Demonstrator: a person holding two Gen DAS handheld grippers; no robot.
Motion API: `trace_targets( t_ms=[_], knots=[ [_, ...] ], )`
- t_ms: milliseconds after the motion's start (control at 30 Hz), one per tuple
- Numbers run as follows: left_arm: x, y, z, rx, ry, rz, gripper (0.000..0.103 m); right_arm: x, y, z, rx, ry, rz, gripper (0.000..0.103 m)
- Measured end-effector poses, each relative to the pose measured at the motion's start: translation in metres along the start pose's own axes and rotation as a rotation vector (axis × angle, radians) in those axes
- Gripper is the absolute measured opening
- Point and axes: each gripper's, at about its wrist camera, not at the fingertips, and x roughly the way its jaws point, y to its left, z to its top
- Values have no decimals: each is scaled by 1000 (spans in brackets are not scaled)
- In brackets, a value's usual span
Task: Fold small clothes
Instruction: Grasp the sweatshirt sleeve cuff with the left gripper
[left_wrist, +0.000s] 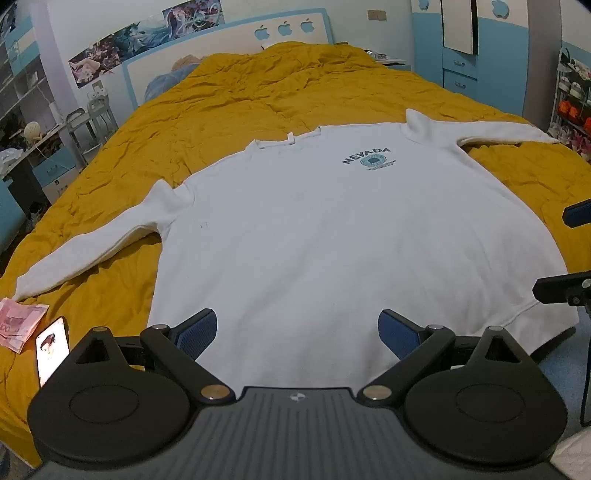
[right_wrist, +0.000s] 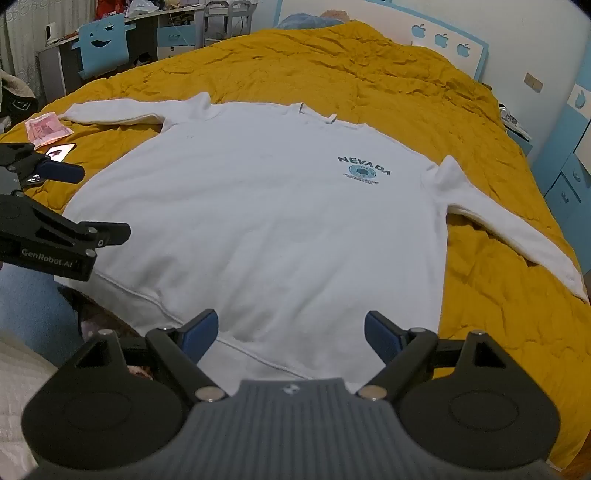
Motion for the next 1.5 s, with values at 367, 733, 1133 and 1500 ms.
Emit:
trace_targets(
  t_ms=[367, 733, 1133, 1500],
  knots=[
    [38, 75, 32, -199, -48, -142, 103, 18, -7, 24, -25, -80, -23, 82],
    [124, 292, 53, -679, -11, 81, 77, 105, -46, 98, 177, -117, -72, 82],
    [162, 517, 32, -852, 182, 384, 92, 184, -58, 140, 235, -71, -38, 82],
    [206, 564, -2, -929, 327, 401, 75, 227, -21, 174, 181, -38, 68, 82]
  ],
)
